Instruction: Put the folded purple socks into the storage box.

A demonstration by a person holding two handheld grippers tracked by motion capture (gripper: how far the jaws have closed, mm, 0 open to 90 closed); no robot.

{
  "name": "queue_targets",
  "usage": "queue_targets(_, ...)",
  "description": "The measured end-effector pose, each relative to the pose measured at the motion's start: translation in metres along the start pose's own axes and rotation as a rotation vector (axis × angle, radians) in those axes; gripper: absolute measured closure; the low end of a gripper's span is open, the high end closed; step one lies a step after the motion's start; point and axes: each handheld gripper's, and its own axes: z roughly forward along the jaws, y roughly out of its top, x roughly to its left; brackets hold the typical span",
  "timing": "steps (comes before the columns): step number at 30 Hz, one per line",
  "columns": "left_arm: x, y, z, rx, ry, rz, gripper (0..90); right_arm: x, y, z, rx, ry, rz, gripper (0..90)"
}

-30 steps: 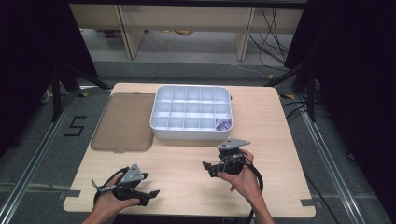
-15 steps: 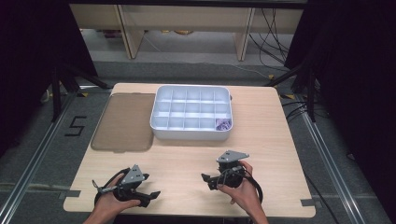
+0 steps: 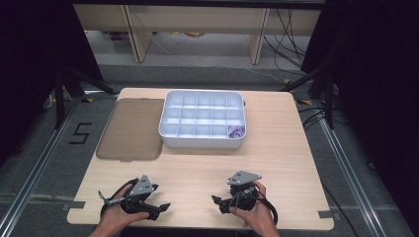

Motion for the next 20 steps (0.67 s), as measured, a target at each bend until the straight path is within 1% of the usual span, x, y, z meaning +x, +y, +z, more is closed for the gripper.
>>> queue_targets(1, -0.0001, 0.0000, -0.0001, -0.002, 0.000, -0.001, 21.1, 0.0002, -0.0011, 0.0001, 0.001, 0.006, -0.007, 16.4)
queue_targets(3, -0.0001, 0.0000, 0.0000, -0.002, 0.001, 0.000, 20.9, 0.0008, -0.0034, -0.0006, 0.001, -0.002, -0.003, 16.4)
queue_targets(4, -0.0002, 0.0000, 0.0000, -0.002, 0.001, 0.000, 20.9, 0.0022, -0.0045, -0.0011, 0.006, -0.007, 0.018, 16.4)
queue_targets(7, -0.0002, 0.0000, 0.0003, -0.003, -0.004, 0.002, 20.7, 0.0000, -0.0061, 0.0001, 0.001, 0.004, -0.012, 16.4)
queue_targets(8, -0.0002, 0.0000, 0.0002, -0.002, -0.004, 0.002, 20.6, 0.0006, -0.0064, -0.0007, 0.003, 0.000, 0.004, 16.4)
queue_targets(9, -0.0003, 0.0000, 0.0002, -0.003, -0.004, 0.002, 20.5, -0.0004, -0.0070, 0.0000, -0.001, -0.006, -0.008, 16.4)
queue_targets(10, -0.0003, 0.0000, 0.0004, -0.004, -0.002, 0.001, 20.6, -0.0005, -0.0073, 0.0006, -0.002, 0.002, -0.007, 16.4)
queue_targets(12, -0.0004, 0.0000, 0.0004, -0.003, -0.004, 0.002, 20.5, 0.0005, -0.0075, 0.0001, 0.008, 0.005, 0.008, 16.4)
queue_targets(13, -0.0004, 0.0000, 0.0005, -0.003, -0.004, 0.002, 20.5, -0.0002, -0.0077, 0.0012, 0.005, 0.004, -0.008, 16.4)
queue_targets(14, -0.0004, 0.0000, 0.0005, -0.003, -0.004, 0.002, 20.5, 0.0006, -0.0075, 0.0002, 0.012, 0.004, 0.010, 16.4)
queue_targets(15, -0.0005, -0.0001, 0.0006, -0.005, -0.003, 0.002, 20.5, 0.0006, -0.0076, 0.0005, 0.008, 0.007, 0.006, 16.4)
queue_targets(16, -0.0004, 0.0000, 0.0004, -0.003, -0.004, 0.002, 20.5, -0.0001, -0.0078, 0.0015, 0.002, 0.007, -0.011, 16.4)
queue_targets(20, -0.0001, 0.0000, 0.0004, -0.002, -0.003, 0.003, 20.5, -0.0002, -0.0079, 0.0020, 0.003, 0.006, -0.011, 16.4)
